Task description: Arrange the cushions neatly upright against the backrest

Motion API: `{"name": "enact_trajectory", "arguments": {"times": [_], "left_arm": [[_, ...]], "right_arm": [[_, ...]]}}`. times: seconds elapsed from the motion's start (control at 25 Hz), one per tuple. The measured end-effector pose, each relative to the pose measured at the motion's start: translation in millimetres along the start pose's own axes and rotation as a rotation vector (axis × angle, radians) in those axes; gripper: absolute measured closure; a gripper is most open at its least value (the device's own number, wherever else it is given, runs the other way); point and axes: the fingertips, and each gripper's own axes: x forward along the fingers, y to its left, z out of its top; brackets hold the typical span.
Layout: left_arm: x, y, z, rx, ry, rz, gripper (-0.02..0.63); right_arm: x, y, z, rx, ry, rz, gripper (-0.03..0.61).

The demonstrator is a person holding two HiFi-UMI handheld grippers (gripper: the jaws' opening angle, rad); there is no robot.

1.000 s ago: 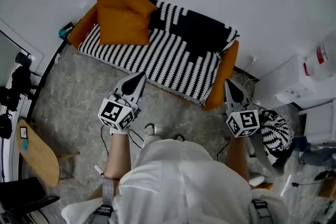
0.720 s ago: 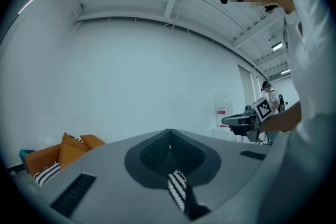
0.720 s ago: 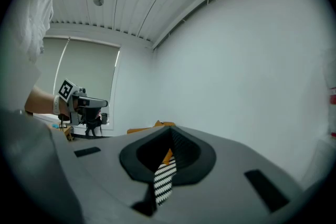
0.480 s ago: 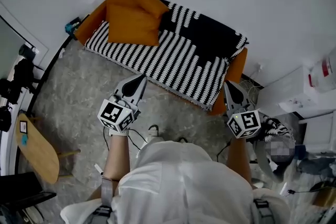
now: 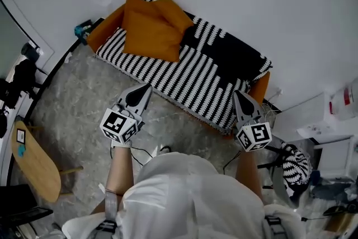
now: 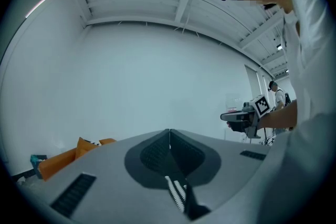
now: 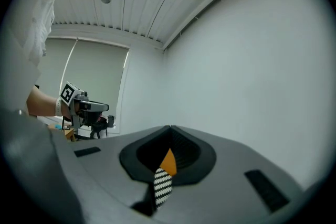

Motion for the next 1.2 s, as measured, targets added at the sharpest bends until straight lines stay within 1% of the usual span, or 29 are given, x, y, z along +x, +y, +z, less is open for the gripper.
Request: {"name": "enact_trajectory", "arguments": {"times": [0.16,0.36,0.44,0.56,0.68,0.88,0.96,1.08,1.16,1.2], "left_arm": [[-1.2,34.9,-4.6,-0.003,0.007,-0.001,0.598],[-0.6,58.0,-13.8,-0.028,0.002,-0.022,0.598],[4.3,68.2,-17.3,-0.042,-0.001,-0.021,0.597],[18.1,77.7,-24.4,-0.043,0.014,-0.025,0.597],[36.8,89.3,-28.3,-0.039,0.028,-0.026,0.597],[89.4,116.4,-19.0,-0.017,0.041,-0.026,0.597],[111.9,124.4,-13.6,-0.007,0.043,-0.028,0.597],[152.0,145.4,5.6,0.001,0.01,-0.009,0.597],[183.7,157.9,14.8,0.007,-0.005,-0.003,0.597],[196.7,159.4,12.8,0.007,-0.002,-0.005,0.597]], "right_arm": [[32.3,17.8,-4.0,0.007,0.009,0.001,0.571],[53.4,31.6,-13.1,0.004,0.043,-0.002,0.571],[64.2,33.3,-16.0,0.001,0.053,0.004,0.571],[81.8,26.1,-20.2,-0.001,0.06,0.008,0.571],[101.7,11.2,-27.6,0.004,0.059,0.018,0.571],[151.9,-28.8,-27.6,0.016,0.039,0.043,0.571],[169.1,-43.1,-25.7,-0.015,0.047,0.065,0.571],[204.8,-69.5,-14.7,-0.069,0.025,0.089,0.569],[232.0,-88.1,-11.4,-0.071,0.005,0.107,0.569],[240.0,-95.1,-14.2,-0.068,0.007,0.119,0.569]]}}
